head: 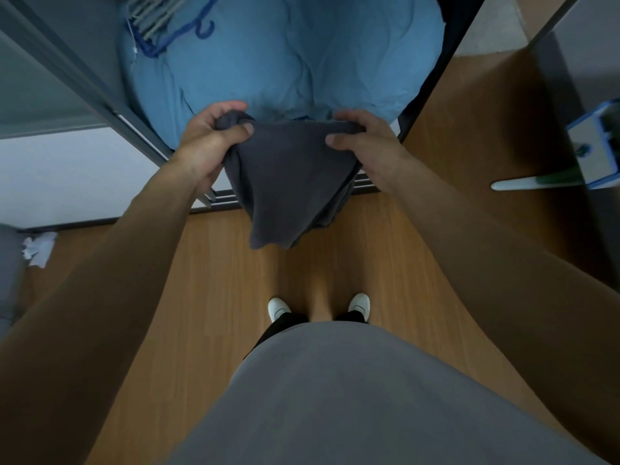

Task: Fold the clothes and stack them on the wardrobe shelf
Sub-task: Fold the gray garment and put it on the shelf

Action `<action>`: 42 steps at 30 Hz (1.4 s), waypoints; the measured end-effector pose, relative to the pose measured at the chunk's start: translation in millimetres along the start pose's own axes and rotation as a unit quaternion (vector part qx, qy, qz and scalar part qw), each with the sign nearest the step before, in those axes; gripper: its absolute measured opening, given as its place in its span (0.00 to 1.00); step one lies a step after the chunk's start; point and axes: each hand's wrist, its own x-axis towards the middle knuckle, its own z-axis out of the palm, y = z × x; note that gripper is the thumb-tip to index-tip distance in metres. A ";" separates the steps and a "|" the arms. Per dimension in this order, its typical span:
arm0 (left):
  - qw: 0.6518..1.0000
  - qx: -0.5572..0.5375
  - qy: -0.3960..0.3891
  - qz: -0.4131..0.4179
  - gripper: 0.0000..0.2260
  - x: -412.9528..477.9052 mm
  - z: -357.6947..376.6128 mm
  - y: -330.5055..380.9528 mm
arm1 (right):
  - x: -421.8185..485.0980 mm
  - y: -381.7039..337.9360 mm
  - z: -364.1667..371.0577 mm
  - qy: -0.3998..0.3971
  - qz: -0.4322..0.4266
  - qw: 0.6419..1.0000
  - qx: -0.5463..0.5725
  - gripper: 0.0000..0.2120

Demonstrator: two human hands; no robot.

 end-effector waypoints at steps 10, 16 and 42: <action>0.944 0.310 -0.103 -0.042 0.34 -5.3 -9.3 1.3 | 0.9 -14.2 21.6 -0.109 -0.073 0.825 -0.550 0.30; 0.896 0.433 -0.095 0.002 0.24 -9.9 -9.5 3.2 | -1.9 -13.3 22.4 -0.026 -0.125 0.802 -0.584 0.18; 0.963 0.247 -0.073 -0.085 0.15 -18.9 -71.1 -11.0 | -16.8 -3.0 7.5 -0.104 -0.031 0.966 -0.235 0.11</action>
